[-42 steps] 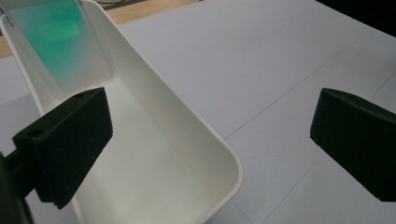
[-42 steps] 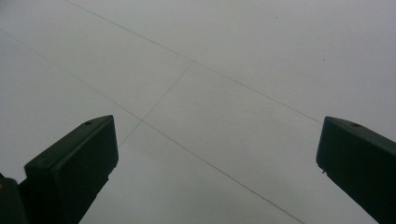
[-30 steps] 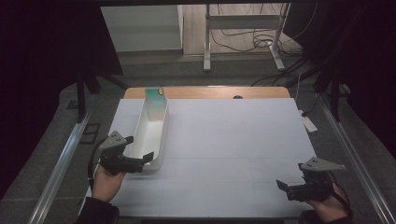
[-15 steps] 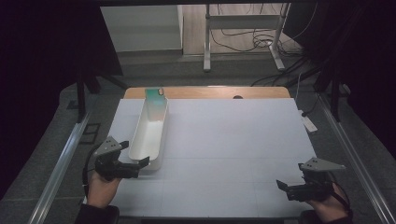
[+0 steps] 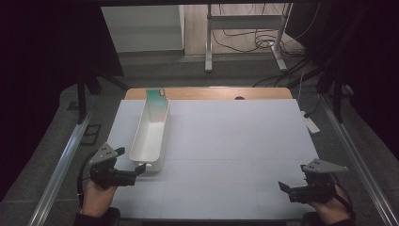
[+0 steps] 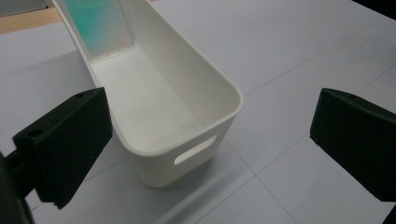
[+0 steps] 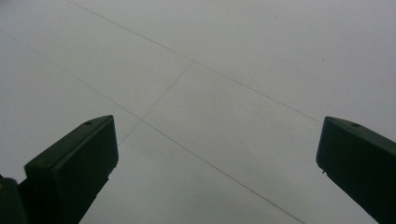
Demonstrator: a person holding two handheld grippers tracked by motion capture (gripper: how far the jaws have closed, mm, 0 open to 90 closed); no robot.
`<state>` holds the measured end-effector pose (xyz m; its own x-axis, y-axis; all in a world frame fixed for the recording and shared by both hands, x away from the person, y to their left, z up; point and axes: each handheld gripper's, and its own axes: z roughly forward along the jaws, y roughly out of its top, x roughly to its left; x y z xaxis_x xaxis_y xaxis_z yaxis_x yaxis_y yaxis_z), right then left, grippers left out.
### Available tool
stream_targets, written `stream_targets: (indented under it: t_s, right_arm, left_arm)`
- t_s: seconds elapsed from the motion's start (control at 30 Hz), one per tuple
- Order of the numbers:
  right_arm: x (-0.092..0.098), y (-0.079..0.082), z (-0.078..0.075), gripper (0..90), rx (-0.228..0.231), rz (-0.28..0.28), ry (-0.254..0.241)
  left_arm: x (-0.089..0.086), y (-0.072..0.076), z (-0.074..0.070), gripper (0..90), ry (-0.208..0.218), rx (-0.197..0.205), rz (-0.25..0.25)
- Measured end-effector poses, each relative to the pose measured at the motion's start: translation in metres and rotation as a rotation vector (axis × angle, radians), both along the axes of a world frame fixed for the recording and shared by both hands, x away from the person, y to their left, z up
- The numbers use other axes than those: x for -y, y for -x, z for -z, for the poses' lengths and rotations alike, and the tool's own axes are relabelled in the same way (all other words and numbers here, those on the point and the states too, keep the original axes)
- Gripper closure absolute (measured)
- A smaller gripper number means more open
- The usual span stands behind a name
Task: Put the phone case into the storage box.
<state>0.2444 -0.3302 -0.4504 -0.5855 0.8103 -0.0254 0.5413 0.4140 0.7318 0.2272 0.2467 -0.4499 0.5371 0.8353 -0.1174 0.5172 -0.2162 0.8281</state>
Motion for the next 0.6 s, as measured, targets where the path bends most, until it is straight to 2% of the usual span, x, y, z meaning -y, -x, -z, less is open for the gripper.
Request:
stream_targets:
  t_s: [0.6]
  right_arm:
    - [0.0, 0.0, 0.0, 0.0, -0.001, 0.0, 0.004]
  left_arm:
    - [-0.011, 0.019, 0.006, 0.0, -0.004, -0.022, -0.035]
